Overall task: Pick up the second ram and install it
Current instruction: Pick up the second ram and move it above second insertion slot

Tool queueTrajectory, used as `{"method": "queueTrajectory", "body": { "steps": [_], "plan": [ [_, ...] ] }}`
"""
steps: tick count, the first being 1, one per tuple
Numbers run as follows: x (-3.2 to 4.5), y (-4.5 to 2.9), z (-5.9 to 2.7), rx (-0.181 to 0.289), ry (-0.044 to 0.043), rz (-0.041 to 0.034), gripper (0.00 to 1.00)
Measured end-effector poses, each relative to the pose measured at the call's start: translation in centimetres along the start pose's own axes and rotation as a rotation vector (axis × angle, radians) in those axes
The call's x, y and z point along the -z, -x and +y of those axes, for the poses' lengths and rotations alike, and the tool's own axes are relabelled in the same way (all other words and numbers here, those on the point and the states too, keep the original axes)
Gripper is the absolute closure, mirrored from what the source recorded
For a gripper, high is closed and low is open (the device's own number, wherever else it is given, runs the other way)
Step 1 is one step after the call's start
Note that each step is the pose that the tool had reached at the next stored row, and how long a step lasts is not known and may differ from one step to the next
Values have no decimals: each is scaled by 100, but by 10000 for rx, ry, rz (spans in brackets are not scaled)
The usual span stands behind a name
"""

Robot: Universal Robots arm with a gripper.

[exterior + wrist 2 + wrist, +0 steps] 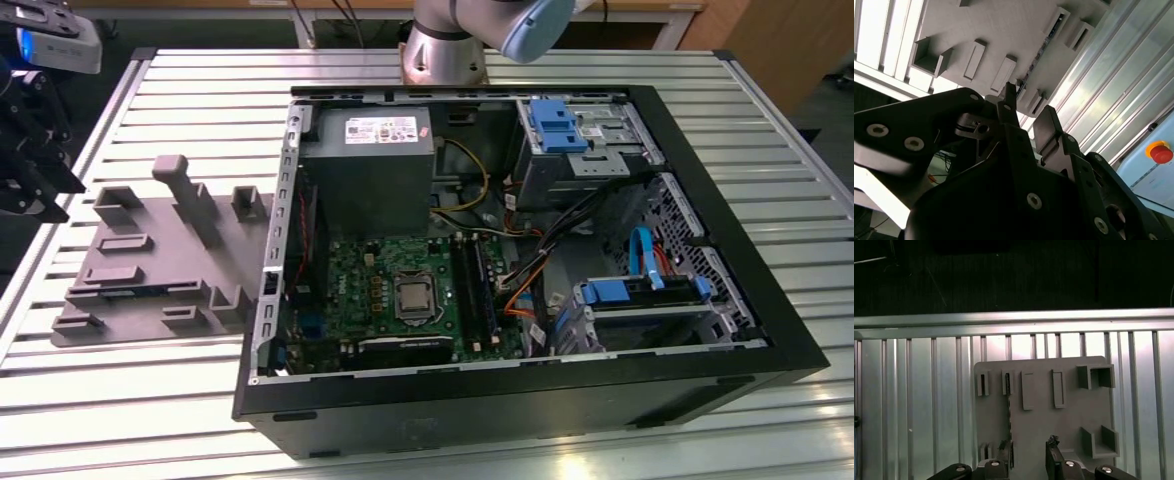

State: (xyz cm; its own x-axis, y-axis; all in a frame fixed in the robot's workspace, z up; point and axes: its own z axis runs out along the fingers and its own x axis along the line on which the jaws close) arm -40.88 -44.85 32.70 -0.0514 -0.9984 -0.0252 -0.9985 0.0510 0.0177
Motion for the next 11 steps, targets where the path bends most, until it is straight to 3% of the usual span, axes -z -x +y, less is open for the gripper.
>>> {"method": "queueTrajectory", "body": {
  "steps": [7, 8, 11],
  "plan": [
    [-8, -1, 20, 4, 1, 1, 58],
    [-145, -11, 127, 59, 2, 1, 58],
    [-129, -11, 129, 60, 5, 4, 58]
  ]
}}
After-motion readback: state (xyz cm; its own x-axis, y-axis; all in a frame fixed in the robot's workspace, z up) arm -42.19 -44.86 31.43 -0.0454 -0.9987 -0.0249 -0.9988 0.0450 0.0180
